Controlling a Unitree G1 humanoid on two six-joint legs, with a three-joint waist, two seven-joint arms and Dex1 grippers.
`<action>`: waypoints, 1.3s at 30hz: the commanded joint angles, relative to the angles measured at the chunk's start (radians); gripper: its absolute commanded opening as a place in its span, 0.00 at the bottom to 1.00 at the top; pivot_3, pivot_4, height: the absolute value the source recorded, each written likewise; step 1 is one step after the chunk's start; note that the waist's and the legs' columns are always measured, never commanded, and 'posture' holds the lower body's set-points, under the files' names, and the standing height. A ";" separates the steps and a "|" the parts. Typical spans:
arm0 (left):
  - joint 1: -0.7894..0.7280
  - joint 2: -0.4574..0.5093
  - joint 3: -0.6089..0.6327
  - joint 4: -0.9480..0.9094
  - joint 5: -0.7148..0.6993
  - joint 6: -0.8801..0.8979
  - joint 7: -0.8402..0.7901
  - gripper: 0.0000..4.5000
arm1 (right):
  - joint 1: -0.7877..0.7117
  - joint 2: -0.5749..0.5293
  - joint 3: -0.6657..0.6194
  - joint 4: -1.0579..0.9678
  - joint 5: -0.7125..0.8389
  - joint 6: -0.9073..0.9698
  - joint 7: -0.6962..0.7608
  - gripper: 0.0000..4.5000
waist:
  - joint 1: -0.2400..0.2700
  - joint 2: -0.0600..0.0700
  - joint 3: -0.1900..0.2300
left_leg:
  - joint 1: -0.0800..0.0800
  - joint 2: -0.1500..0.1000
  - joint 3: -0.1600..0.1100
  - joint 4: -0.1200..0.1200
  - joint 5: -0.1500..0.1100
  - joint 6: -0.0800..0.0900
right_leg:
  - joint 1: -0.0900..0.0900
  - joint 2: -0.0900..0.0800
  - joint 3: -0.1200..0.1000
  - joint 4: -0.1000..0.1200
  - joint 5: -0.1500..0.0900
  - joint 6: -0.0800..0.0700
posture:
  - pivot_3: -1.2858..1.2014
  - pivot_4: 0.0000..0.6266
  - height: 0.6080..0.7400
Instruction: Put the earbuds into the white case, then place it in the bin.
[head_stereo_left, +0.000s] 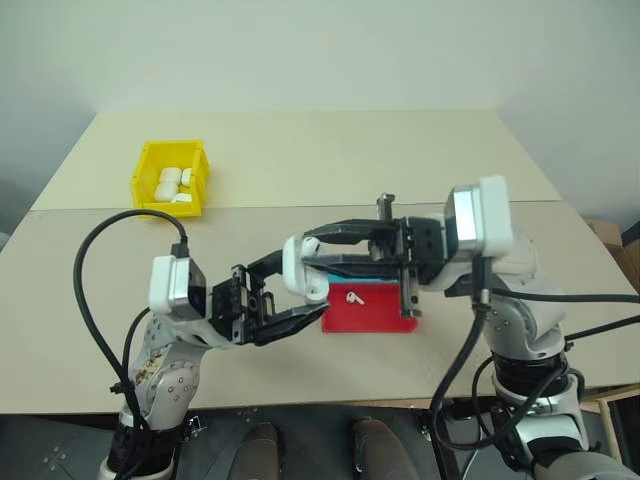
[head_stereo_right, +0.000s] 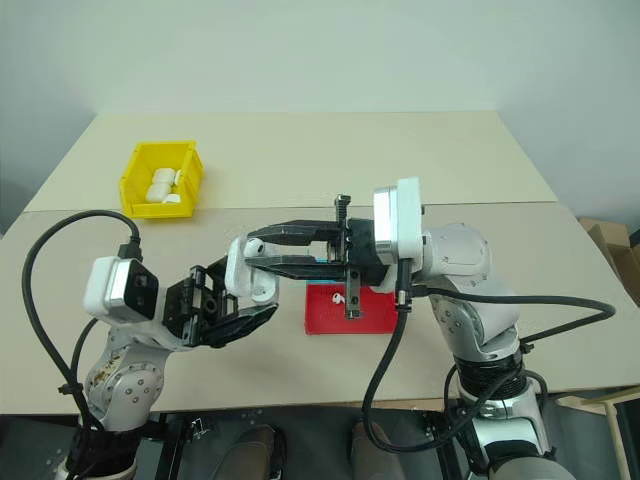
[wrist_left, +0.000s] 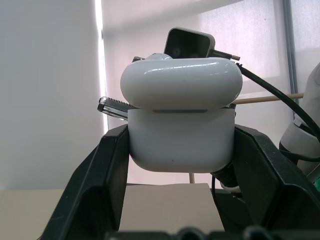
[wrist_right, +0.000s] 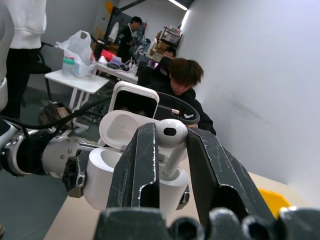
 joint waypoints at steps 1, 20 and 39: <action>-0.005 -0.005 0.008 -0.038 -0.007 -0.022 -0.020 0.61 | -0.001 -0.006 -0.001 0.003 -0.006 -0.032 -0.005 0.17 | 0.000 0.000 0.000 | 0.000 0.000 0.000 0.000 0.000 0.000 | 0.000 0.000 0.000 0.000 0.000 0.000 | 0.52 0.24 1.00; 0.000 -0.045 0.018 0.004 0.029 -0.052 -0.065 0.61 | 0.024 -0.103 0.035 0.000 -0.020 -0.085 0.083 0.56 | 0.000 0.000 0.000 | 0.000 0.000 0.000 0.000 0.000 0.000 | 0.000 0.000 0.000 0.000 0.000 0.000 | 0.52 0.24 1.00; 0.228 0.091 0.093 0.192 0.238 -0.354 -0.234 0.61 | -0.547 -0.312 0.424 0.575 -0.521 0.105 0.251 0.56 | -0.005 0.001 0.000 | -0.001 0.001 0.003 -0.004 0.000 0.000 | -0.006 -0.001 0.001 0.001 -0.002 -0.006 | 0.52 0.24 1.00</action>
